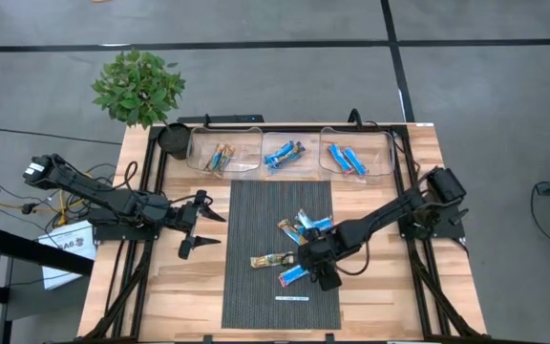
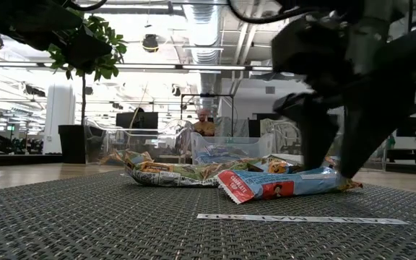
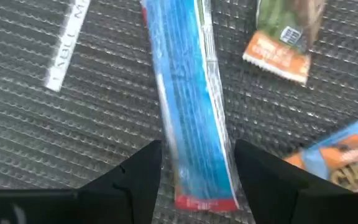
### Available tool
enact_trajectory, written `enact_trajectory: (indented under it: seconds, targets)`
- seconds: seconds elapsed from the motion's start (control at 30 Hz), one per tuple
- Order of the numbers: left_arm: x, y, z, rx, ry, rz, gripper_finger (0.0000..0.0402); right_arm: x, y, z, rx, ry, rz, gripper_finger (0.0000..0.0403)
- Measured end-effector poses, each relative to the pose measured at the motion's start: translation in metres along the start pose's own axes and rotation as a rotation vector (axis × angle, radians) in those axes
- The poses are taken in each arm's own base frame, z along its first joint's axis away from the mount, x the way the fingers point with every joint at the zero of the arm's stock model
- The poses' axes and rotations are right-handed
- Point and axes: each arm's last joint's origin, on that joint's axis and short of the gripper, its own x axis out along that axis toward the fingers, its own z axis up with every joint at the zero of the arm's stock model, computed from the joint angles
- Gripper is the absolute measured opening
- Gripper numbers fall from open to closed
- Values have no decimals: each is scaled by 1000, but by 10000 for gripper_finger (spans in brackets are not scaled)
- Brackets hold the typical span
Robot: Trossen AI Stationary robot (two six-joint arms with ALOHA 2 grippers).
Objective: Pick and place Granola Bars by type
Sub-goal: Put the red granola bar into the right transparent bin
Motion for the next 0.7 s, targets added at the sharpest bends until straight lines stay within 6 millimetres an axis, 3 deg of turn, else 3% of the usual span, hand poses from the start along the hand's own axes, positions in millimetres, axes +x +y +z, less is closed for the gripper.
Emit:
enact_trajectory:
  seconds: [0.3, 0.7]
  targets:
    - [0, 0, 1, -9, -3, 1, 286, 9, -1, 0, 3, 43, 1, 183]
    - [0, 0, 1, -9, -3, 4, 286, 8, -2, 1, 11, 37, 2, 71]
